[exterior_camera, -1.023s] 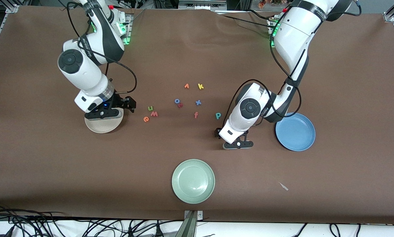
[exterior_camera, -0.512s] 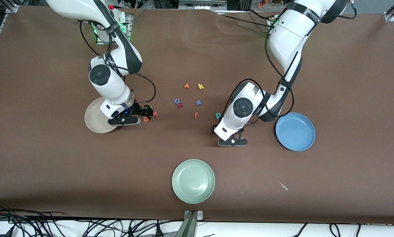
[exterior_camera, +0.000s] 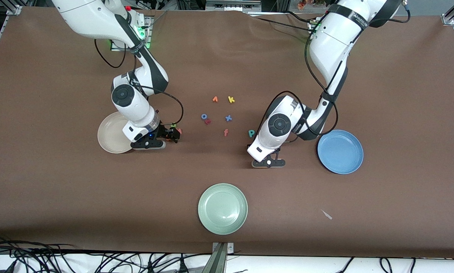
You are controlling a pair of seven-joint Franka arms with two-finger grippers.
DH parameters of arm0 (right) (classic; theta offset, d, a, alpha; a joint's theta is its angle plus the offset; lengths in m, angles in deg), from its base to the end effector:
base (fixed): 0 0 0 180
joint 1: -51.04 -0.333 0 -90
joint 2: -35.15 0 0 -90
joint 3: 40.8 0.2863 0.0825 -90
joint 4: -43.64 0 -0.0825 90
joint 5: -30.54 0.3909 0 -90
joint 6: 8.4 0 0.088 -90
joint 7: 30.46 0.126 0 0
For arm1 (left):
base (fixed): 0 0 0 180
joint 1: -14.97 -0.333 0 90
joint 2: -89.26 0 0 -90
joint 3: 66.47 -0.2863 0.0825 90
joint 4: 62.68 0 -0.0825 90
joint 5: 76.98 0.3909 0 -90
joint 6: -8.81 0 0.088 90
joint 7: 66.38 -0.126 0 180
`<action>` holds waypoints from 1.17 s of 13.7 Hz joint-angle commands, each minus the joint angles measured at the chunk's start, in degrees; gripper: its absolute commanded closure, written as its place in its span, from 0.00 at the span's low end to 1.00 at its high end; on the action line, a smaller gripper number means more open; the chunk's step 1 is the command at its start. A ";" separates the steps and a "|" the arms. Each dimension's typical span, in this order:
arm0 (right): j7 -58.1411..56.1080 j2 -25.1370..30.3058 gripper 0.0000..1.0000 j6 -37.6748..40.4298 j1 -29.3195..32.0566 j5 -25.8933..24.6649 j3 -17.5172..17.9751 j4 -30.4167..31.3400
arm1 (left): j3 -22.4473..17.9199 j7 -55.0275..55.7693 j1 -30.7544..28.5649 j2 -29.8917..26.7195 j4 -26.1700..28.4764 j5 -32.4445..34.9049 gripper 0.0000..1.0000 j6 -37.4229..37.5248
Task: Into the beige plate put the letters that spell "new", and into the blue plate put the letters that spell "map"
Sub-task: 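Place the blue m on the blue plate while the right gripper grasps letters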
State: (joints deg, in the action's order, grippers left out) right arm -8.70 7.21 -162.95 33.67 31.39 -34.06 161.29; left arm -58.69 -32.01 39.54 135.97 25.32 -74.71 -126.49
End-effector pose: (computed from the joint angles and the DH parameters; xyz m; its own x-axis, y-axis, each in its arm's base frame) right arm 0.5502 0.2471 0.1626 0.9924 0.0028 0.1228 0.0173 -0.9929 -0.1173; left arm 0.5895 -0.3611 0.1319 0.9984 0.0495 -0.0255 0.0512 -0.9964 0.0678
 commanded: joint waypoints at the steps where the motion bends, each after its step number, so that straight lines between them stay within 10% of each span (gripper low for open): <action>1: 0.83 -1.24 0.00 -0.65 -0.04 -1.12 -0.15 -0.58 | -0.05 -0.35 -0.39 -0.03 0.60 1.42 1.00 0.47; 16: 6.11 -5.11 0.13 -0.66 -9.18 -3.05 -7.88 -1.37 | -2.42 -37.67 -19.62 -10.32 -0.03 7.74 1.00 23.06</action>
State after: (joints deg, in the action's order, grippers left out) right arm -4.34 2.93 -163.12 26.16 29.38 -40.42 160.93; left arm -61.85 -63.81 23.77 127.47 22.73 -69.72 -103.90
